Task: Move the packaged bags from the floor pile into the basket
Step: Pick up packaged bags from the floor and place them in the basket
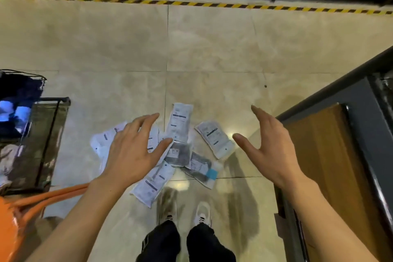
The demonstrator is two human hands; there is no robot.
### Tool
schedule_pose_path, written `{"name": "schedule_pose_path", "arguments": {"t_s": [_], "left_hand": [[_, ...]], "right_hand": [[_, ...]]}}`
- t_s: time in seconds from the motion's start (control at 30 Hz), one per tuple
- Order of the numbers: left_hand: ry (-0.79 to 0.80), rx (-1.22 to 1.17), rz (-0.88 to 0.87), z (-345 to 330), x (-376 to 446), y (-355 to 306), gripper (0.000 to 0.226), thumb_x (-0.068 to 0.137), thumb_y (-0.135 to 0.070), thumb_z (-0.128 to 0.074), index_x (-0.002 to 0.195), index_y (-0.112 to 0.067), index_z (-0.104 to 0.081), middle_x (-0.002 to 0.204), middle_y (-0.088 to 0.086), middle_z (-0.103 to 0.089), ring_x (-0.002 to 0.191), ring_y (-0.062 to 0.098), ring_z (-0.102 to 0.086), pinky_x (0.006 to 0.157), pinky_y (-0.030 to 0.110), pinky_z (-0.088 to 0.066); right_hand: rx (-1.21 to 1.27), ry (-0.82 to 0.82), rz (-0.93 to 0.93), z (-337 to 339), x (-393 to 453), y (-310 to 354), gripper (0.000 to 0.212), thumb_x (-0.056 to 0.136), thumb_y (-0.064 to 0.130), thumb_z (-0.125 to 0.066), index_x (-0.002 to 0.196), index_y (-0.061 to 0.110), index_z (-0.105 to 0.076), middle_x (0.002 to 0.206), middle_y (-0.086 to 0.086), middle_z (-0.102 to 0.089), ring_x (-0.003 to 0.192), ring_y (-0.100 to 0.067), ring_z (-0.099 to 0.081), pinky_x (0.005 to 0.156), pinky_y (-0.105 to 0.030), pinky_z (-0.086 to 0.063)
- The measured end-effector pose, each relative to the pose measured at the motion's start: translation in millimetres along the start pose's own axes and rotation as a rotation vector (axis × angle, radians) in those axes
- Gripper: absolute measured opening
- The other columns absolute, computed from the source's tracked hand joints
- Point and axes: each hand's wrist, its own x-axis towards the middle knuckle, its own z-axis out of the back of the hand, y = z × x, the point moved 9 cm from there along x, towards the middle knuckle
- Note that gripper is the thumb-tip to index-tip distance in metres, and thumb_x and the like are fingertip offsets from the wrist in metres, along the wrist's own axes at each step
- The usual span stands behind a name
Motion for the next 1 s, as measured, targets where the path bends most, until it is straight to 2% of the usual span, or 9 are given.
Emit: {"name": "schedule_pose_path", "arguments": {"t_s": [0.13, 0.33, 0.53, 0.63, 0.73, 0.8, 0.9, 1.0], "left_hand": [[0.026, 0.009, -0.01, -117, 36, 58, 0.074, 0.093, -0.071, -0.042, 0.152, -0.026, -0.044, 0.15, 0.003, -0.054, 0.132, 0.032, -0.055, 0.099, 0.05, -0.047], [0.055, 0.051, -0.093, -297, 67, 140, 0.077, 0.093, -0.073, -0.039, 0.151, -0.024, -0.047, 0.148, 0.003, -0.055, 0.126, 0.033, -0.058, 0.094, 0.048, -0.049], [0.066, 0.093, -0.116, -428, 89, 211, 0.079, 0.092, -0.074, -0.037, 0.154, -0.024, -0.043, 0.152, 0.005, -0.052, 0.133, 0.034, -0.053, 0.1, 0.049, -0.046], [0.042, 0.099, -0.139, -460, 101, 230, 0.08, 0.092, -0.075, -0.035, 0.154, -0.025, -0.043, 0.152, 0.005, -0.053, 0.133, 0.035, -0.054, 0.102, 0.051, -0.046], [0.047, 0.107, -0.157, -481, 110, 240, 0.079, 0.092, -0.075, -0.036, 0.154, -0.026, -0.042, 0.151, 0.006, -0.053, 0.132, 0.035, -0.055, 0.101, 0.054, -0.049], [0.062, 0.124, -0.179, -488, 111, 242, 0.078, 0.092, -0.075, -0.037, 0.153, -0.026, -0.042, 0.15, 0.005, -0.054, 0.131, 0.035, -0.056, 0.1, 0.053, -0.05], [0.062, 0.111, -0.156, -482, 107, 245, 0.079, 0.092, -0.076, -0.037, 0.154, -0.027, -0.042, 0.151, 0.003, -0.054, 0.132, 0.033, -0.056, 0.102, 0.051, -0.048], [0.038, 0.089, -0.138, -473, 105, 243, 0.08, 0.09, -0.076, -0.036, 0.153, -0.027, -0.044, 0.15, 0.002, -0.055, 0.132, 0.032, -0.055, 0.103, 0.05, -0.047]], "right_hand": [[0.001, 0.013, 0.006, -115, 33, -48, 0.088, 0.093, 0.07, -0.053, 0.161, 0.018, -0.033, 0.161, -0.007, -0.045, 0.148, -0.027, -0.042, 0.118, -0.045, -0.037], [-0.034, 0.04, 0.056, -307, 62, -113, 0.089, 0.093, 0.072, -0.051, 0.16, 0.015, -0.036, 0.16, -0.009, -0.047, 0.147, -0.03, -0.043, 0.117, -0.044, -0.034], [-0.068, 0.047, 0.106, -451, 81, -169, 0.092, 0.089, 0.073, -0.048, 0.159, 0.015, -0.037, 0.16, -0.011, -0.047, 0.145, -0.034, -0.045, 0.116, -0.046, -0.036], [-0.044, 0.029, 0.114, -492, 85, -188, 0.094, 0.086, 0.078, -0.042, 0.158, 0.018, -0.038, 0.157, -0.01, -0.05, 0.142, -0.034, -0.047, 0.113, -0.047, -0.039], [-0.051, 0.06, 0.121, -526, 88, -199, 0.09, 0.091, 0.077, -0.05, 0.159, 0.02, -0.036, 0.159, -0.007, -0.048, 0.143, -0.032, -0.046, 0.113, -0.044, -0.038], [-0.021, 0.14, 0.115, -549, 86, -204, 0.09, 0.09, 0.073, -0.053, 0.161, 0.021, -0.033, 0.162, -0.006, -0.044, 0.146, -0.029, -0.044, 0.115, -0.042, -0.035], [0.053, 0.299, 0.101, -580, 79, -201, 0.102, 0.083, 0.085, -0.039, 0.162, 0.022, -0.03, 0.163, -0.004, -0.042, 0.147, -0.025, -0.042, 0.114, -0.038, -0.035], [-0.016, 0.434, 0.086, -614, 78, -199, 0.095, 0.089, 0.073, -0.058, 0.162, 0.022, -0.027, 0.161, -0.009, -0.042, 0.145, -0.028, -0.042, 0.112, -0.039, -0.037]]}}
